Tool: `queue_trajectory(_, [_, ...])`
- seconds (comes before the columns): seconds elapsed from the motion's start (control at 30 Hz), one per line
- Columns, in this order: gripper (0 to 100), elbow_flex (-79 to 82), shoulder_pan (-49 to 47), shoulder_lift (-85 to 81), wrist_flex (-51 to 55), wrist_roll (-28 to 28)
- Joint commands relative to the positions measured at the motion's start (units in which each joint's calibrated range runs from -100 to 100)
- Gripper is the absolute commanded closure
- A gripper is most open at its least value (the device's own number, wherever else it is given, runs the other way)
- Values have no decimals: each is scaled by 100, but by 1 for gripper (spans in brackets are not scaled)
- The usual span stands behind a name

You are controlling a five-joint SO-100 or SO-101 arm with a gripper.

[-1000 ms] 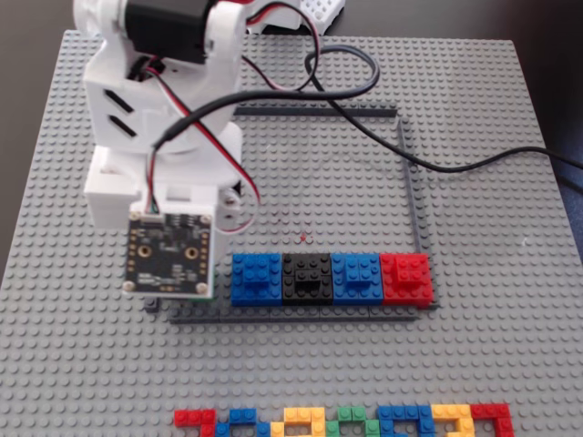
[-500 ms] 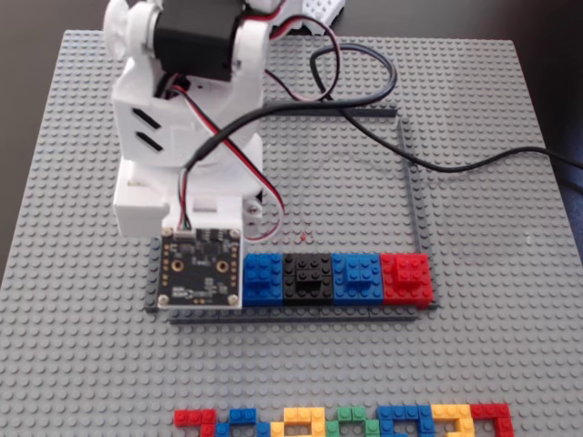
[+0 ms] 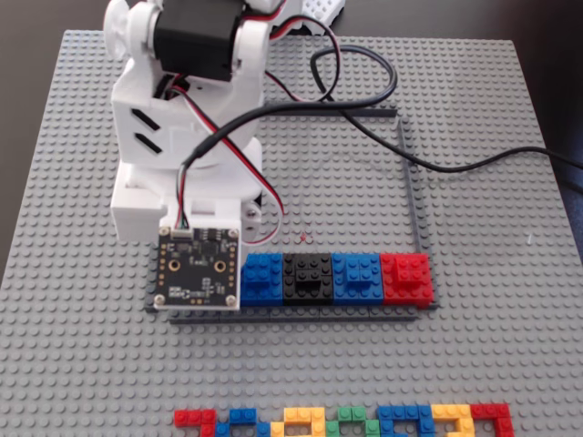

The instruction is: Grab the cube and place it into the grid

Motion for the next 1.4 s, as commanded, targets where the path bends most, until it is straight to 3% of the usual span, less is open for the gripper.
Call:
queue_trajectory(0.0, [96,-9,-26,-328,-47,-39])
queue_trajectory(0.67, [80,72,26,-396,-213,-190])
queue_trajectory(1.37, [80,145,70,-1291,61,-317])
